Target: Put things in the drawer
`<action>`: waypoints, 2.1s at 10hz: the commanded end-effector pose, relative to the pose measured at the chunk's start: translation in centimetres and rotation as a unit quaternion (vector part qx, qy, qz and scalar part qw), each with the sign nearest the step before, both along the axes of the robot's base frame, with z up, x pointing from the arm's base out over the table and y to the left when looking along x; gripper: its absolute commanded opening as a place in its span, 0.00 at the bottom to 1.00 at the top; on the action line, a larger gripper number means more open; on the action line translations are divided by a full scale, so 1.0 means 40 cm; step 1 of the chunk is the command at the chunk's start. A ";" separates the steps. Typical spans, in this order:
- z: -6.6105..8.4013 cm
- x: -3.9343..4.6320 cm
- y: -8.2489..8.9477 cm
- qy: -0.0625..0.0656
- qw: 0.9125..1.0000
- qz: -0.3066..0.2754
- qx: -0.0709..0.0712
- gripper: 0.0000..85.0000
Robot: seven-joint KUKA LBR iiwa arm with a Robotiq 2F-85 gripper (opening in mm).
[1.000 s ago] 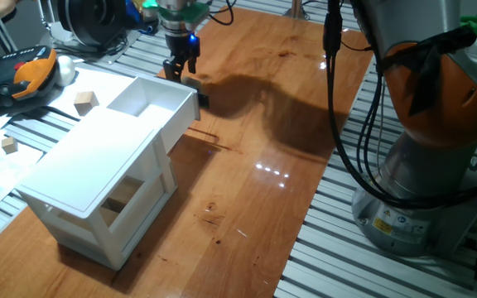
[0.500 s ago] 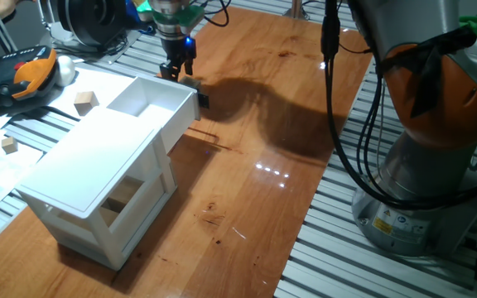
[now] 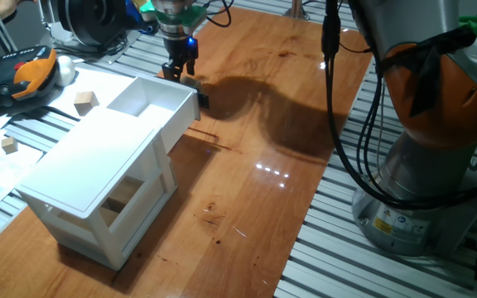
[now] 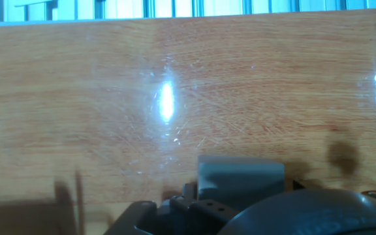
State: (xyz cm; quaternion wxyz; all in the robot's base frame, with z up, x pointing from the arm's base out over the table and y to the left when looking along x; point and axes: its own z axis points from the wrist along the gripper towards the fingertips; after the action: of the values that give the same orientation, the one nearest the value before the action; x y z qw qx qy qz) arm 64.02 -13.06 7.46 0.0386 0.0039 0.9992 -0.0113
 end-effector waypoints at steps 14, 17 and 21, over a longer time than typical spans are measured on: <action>-0.031 -0.006 0.002 0.005 1.000 0.003 0.001 0.60; -0.032 -0.007 0.002 0.008 1.000 0.007 0.001 0.60; -0.025 -0.012 0.004 0.016 1.000 0.014 -0.001 0.00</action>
State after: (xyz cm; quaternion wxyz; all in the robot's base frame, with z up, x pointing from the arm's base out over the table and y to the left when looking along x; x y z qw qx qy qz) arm 63.41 -12.84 6.32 0.0211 -0.0108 0.9997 -0.0116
